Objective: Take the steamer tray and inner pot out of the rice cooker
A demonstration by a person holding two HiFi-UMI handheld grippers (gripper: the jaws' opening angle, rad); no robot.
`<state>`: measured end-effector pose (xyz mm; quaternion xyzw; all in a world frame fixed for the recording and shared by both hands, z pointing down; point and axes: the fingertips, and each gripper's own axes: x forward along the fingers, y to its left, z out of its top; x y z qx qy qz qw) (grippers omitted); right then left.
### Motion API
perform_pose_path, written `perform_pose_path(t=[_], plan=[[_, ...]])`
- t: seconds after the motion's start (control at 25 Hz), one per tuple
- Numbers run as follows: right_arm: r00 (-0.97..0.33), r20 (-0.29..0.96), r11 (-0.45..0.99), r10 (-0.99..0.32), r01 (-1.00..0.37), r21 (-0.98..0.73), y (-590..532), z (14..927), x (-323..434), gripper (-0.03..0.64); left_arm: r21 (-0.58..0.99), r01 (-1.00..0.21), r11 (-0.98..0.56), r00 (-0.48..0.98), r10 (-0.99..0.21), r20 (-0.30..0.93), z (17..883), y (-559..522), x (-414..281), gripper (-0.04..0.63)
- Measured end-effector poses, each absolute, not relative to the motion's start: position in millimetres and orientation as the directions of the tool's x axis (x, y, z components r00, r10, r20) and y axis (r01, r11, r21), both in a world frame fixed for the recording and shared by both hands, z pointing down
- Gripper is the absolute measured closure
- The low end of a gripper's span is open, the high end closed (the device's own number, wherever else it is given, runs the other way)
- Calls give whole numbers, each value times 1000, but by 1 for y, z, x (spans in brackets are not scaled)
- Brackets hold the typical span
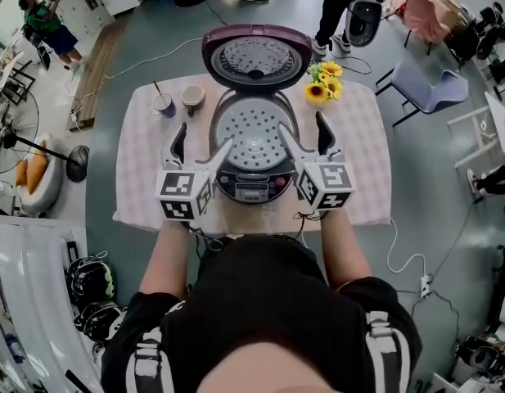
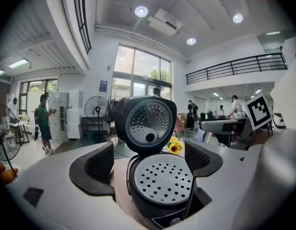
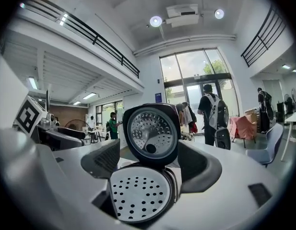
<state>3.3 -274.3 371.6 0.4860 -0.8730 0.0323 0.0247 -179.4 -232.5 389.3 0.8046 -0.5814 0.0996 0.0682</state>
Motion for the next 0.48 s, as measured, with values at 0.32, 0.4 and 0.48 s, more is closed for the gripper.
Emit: perform_pose_path(t=[0.32, 0.4, 0.48], plan=[[-526, 219, 542, -822, -841, 12, -293, 407, 5, 265, -32, -944, -328, 293, -878, 378, 421, -252, -178, 158], [-527, 263, 552, -808, -834, 27, -299, 418, 5, 265, -37, -946, -322, 278, -864, 421, 431, -258, -181, 158], [-524, 316, 565, -791, -824, 48, -305, 431, 4, 265, -40, -947, -320, 265, -843, 468, 441, -264, -184, 158]])
